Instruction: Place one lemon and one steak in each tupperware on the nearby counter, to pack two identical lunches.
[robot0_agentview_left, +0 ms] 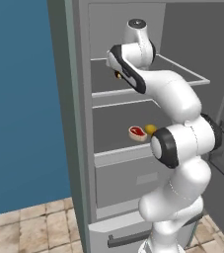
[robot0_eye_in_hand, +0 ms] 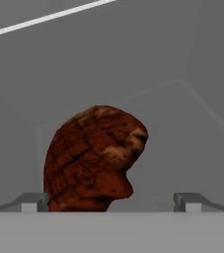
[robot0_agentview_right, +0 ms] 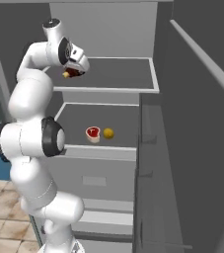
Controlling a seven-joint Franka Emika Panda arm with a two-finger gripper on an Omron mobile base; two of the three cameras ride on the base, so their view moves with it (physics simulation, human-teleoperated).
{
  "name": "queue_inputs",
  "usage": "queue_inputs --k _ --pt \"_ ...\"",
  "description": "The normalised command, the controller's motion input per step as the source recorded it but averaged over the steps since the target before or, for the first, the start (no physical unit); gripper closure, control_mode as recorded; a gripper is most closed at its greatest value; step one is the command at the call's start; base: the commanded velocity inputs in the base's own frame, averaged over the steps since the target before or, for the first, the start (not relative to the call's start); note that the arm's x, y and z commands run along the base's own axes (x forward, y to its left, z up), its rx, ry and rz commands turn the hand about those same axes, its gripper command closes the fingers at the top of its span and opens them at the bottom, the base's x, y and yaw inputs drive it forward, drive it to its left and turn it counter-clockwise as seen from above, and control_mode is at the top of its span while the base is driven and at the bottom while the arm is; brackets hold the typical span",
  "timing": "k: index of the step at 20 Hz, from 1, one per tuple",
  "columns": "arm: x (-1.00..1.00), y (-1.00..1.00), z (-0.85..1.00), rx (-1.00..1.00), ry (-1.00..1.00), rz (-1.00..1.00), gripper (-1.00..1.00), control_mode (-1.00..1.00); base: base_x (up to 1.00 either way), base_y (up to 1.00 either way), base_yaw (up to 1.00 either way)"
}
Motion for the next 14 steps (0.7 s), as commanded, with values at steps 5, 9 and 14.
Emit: queue_inputs --k 5,9,14 --pt "0.03 0.0 -0.44 0.0 0.12 -0.01 -1.0 -1.0 0.0 0.0 0.0" --pt "-0.11 0.07 -0.48 0.0 0.0 0.0 -1.0 -1.0 0.0 0.0 0.0" --pt "-0.02 0.06 -0.63 0.0 0.0 0.0 -1.0 -1.0 0.0 0.0 0.0"
